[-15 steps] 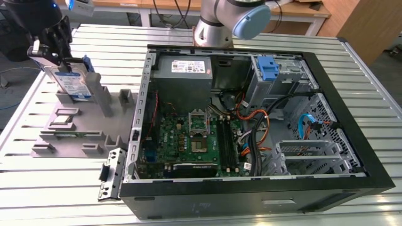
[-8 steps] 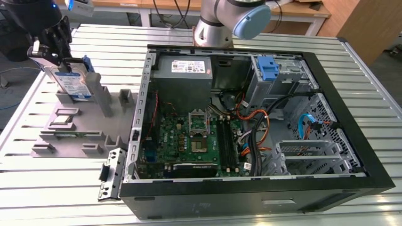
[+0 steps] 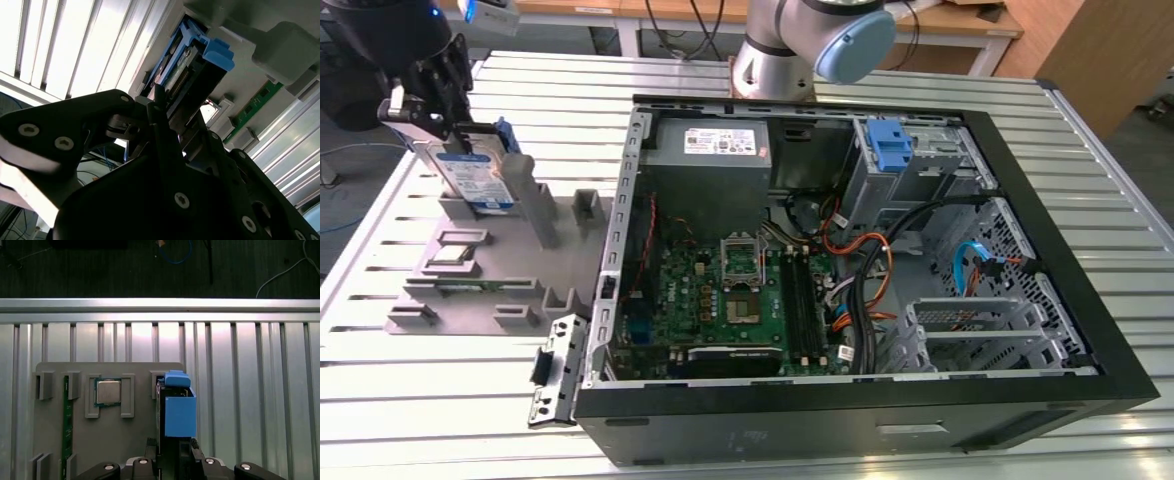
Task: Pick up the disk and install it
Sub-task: 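Pick up the disk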
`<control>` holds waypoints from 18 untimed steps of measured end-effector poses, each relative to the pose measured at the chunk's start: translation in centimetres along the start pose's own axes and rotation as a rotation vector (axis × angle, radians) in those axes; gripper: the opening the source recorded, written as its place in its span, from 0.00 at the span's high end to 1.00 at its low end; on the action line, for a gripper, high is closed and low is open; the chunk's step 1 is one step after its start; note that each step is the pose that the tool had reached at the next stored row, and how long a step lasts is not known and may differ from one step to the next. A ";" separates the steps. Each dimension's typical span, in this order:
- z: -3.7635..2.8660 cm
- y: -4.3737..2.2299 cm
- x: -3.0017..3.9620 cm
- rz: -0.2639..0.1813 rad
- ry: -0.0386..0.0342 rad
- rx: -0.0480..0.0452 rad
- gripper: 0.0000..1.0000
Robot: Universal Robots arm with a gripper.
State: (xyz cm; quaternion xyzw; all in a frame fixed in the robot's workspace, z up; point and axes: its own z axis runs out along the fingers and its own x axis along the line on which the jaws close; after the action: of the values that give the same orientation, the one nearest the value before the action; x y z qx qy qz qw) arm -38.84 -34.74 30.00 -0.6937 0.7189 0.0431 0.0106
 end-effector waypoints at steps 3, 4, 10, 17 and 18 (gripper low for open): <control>-0.11 0.01 -0.01 0.000 -0.0001 0.0002 0.65; -0.21 0.01 -0.02 0.000 -0.0001 0.0002 0.65; -0.44 0.02 -0.03 0.000 0.0000 0.0000 0.65; -0.46 0.02 -0.03 0.000 0.0000 0.0000 0.65; -0.46 0.02 -0.03 0.000 0.0000 0.0000 0.65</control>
State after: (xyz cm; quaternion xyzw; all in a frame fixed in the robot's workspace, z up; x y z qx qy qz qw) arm -38.84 -34.74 30.46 -0.6937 0.7189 0.0431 0.0106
